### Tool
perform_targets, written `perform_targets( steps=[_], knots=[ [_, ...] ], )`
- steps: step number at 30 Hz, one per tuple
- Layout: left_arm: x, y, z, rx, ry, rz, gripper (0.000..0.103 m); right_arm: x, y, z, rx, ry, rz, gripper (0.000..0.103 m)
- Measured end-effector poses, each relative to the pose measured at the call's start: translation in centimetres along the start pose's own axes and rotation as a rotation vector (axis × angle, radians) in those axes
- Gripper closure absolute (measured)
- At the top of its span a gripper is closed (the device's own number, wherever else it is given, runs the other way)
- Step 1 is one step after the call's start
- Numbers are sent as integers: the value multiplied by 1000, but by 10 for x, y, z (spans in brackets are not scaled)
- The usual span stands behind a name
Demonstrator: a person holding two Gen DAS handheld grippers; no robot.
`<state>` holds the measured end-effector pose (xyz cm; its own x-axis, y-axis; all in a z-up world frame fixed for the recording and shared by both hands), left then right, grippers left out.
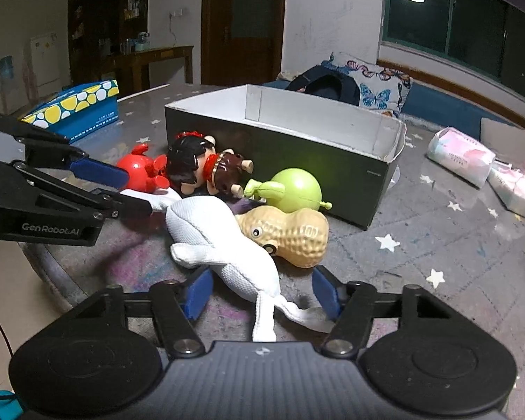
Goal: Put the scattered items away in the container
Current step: 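Lower the left gripper onto the white plush rabbit and close on it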
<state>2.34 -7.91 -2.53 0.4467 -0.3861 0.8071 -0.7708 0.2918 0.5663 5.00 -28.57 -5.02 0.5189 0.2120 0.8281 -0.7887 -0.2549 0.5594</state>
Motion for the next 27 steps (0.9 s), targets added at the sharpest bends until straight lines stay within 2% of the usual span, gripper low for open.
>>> perform_targets(
  steps=[6, 8, 14, 17, 27],
  knots=[
    [-5, -15, 6, -28, -77, -35, 61, 0, -6, -1, 21, 22, -15, 50],
    [-6, -19, 5, -42, -66, -43, 65, 0, -7, -1, 28, 28, -17, 54],
    [-9, -21, 5, -90, -31, -53, 84, -1, -8, -2, 48, 32, -25, 66],
    [-9, -19, 3, -117, 7, -52, 89, -1, -6, -3, 44, 37, -22, 68],
    [-5, -8, 7, -158, 66, -34, 92, -1, 3, -1, 30, 35, -6, 69]
  ],
)
Point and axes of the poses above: each gripper's, at about its wrist camera, not at the fingertips, and y roughly against the way its jaws point, z to its right, x to its top, the point moved 4 cm from there along -y, roughly the way its jaws point, and after that the axes turned 5 degrees about z, right-handed, at the moved point
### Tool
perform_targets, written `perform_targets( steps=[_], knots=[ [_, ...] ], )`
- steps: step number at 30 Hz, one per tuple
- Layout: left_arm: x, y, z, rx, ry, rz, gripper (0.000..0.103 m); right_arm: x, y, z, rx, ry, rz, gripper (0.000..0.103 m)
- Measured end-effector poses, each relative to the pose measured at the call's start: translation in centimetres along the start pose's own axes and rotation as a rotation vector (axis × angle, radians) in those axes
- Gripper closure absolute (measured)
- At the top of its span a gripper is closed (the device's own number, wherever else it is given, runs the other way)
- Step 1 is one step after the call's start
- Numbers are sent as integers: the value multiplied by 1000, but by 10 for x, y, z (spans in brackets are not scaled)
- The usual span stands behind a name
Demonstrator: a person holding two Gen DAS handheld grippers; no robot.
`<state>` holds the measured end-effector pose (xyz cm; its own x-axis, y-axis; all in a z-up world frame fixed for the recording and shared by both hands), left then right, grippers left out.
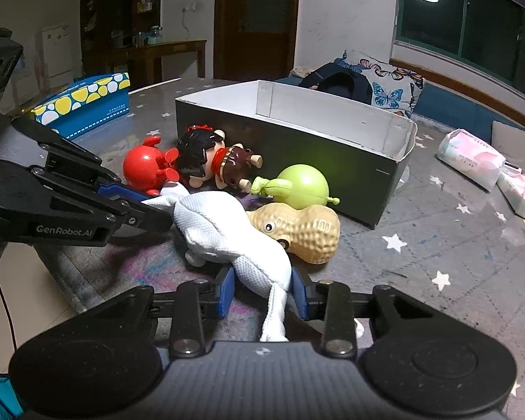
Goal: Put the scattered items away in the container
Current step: 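Lower the left gripper onto the white plush rabbit and close on it, then lift the white plush rabbit with the left gripper over the box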
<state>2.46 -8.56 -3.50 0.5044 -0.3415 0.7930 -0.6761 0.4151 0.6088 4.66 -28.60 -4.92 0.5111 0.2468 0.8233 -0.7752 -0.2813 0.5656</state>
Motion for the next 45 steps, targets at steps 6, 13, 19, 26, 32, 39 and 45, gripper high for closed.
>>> perform_targets(
  steps=[6, 13, 19, 26, 32, 39, 45],
  knots=[
    [4, 10, 3, -12, 22, 22, 93, 3, 10, 0, -7, 7, 20, 70],
    [10, 20, 5, -2, 30, 44, 94, 7, 16, -2, 2, 11, 42, 70],
    [16, 26, 4, 0, 42, 61, 94, 13, 22, -2, -1, 20, 64, 71],
    [27, 31, 5, 2, 38, 89, 94, 23, 28, 2, -9, 28, 89, 71],
    [34, 30, 3, 6, 39, 94, 94, 30, 29, 5, -17, 35, 104, 71],
    [47, 32, 3, 10, 31, 118, 94, 41, 34, 9, -31, 50, 128, 71],
    [65, 32, -2, 18, 36, 145, 94, 55, 34, 14, -43, 75, 153, 71]
  ],
)
Point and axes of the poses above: each gripper's, at about its wrist camera, not at the fingertips, and y roughly against the way its jaws point, z to its right, x to its top, the point moved 4 cm from there along -y, roughly the way its jaws point, and after that the axes turned 5 degrees about z, right-handed, at the moved point
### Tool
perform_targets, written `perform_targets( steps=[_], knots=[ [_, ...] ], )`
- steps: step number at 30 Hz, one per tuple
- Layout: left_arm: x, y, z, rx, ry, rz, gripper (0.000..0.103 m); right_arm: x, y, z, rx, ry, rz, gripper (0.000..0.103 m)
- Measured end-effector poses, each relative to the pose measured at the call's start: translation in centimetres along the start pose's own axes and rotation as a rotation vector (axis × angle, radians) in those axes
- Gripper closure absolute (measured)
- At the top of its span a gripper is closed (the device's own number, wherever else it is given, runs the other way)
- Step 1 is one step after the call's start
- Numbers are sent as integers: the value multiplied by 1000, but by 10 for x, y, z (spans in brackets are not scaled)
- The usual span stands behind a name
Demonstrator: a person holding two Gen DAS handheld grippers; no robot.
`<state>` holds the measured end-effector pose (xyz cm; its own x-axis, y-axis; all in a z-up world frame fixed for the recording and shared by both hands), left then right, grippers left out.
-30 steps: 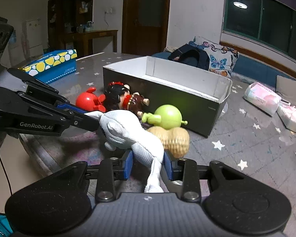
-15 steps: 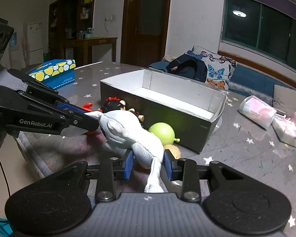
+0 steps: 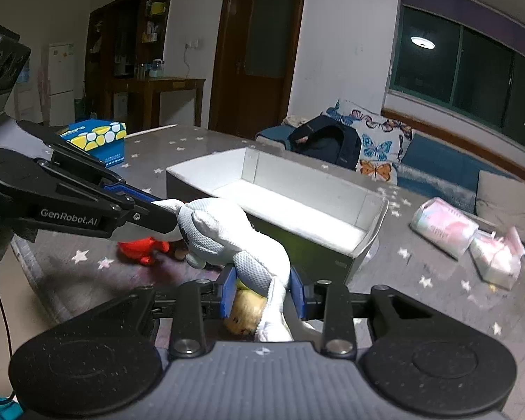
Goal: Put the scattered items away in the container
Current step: 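Lift the white plush rabbit with the left gripper over the box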
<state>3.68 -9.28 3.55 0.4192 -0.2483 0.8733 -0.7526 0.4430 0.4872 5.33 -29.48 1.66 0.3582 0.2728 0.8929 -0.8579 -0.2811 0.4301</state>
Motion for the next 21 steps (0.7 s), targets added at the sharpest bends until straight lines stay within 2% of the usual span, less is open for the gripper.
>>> perform_targets(
  steps=[7, 13, 21],
  knots=[
    [33, -15, -11, 24, -3, 38, 94, 29, -16, 15, -14, 49, 33, 71],
    [61, -41, -25, 51, -2, 46, 94, 55, -45, 32, -14, 81, 34, 71],
    [86, -96, -57, 62, 56, -17, 94, 71, -102, 57, 16, 79, -32, 71]
  ],
)
Point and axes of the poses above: each gripper's, at about its wrist camera, not at the fingertips, and y roughly against the way its jaws point, z to its right, x to its top, the point moved 4 cm from there along -y, roughly the way its jaws point, and after that the axes turned 5 degrees about z, right-handed, at the moved point
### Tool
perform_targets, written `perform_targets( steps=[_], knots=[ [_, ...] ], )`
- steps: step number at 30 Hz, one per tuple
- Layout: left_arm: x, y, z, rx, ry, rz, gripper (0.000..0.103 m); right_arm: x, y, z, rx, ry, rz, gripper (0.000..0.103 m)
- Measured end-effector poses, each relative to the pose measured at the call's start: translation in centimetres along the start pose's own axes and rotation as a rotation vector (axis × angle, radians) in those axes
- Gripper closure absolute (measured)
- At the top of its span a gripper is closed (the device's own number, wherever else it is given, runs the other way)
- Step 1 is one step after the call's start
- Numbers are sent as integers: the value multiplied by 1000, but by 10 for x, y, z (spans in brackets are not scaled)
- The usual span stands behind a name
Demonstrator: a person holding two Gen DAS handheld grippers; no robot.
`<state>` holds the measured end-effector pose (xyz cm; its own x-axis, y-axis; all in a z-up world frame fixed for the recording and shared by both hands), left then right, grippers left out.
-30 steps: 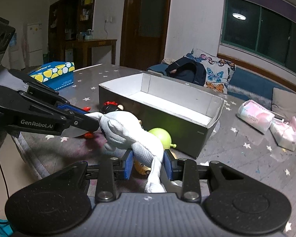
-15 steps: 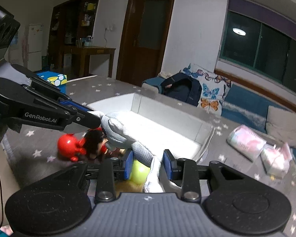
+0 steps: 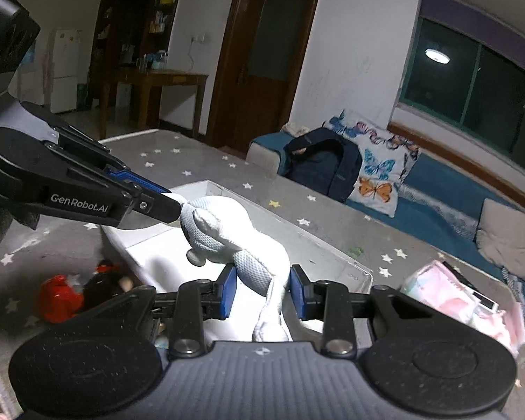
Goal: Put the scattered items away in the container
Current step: 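Lift the white plush rabbit with the left gripper over the box, then open the left gripper to drop the rabbit into the box, withdraw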
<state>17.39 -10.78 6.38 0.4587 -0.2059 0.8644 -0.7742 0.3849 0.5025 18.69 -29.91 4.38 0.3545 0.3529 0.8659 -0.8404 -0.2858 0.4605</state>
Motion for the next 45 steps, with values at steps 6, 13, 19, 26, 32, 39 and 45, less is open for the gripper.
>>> perform_targets(
  steps=[6, 13, 19, 26, 32, 39, 45],
  knots=[
    [2, -43, -17, 13, 31, -76, 94, 1, -48, 17, 45, -19, -93, 71],
    [-6, -89, -29, 28, 38, -170, 94, -11, -98, 26, 81, -15, -213, 71],
    [-11, -116, -36, 48, 45, -220, 93, -18, -126, 36, 77, -16, -302, 71],
    [-14, -123, -35, 64, 42, -234, 92, -24, -130, 36, 62, 1, -330, 69],
    [-11, -115, -36, 82, 54, -224, 86, -24, -124, 38, 47, -11, -314, 57],
    [-5, -94, -34, 94, 72, -186, 84, -15, -98, 46, 30, -75, -246, 55],
    [-5, -71, -24, 85, 77, -149, 84, -10, -69, 43, 20, -109, -188, 54]
  ],
)
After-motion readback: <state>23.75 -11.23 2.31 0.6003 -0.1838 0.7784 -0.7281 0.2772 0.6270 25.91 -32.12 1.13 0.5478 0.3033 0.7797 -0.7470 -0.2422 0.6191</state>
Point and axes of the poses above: each gripper's, at about its wrist camera, not at the fingertips, and y roughly against the way its jaws point, z to its right, x to its top, the point moved 4 cm from there along -y, roughly the way its jaws point, and after that the axes turned 5 degrees about z, right-handed, at the moved point
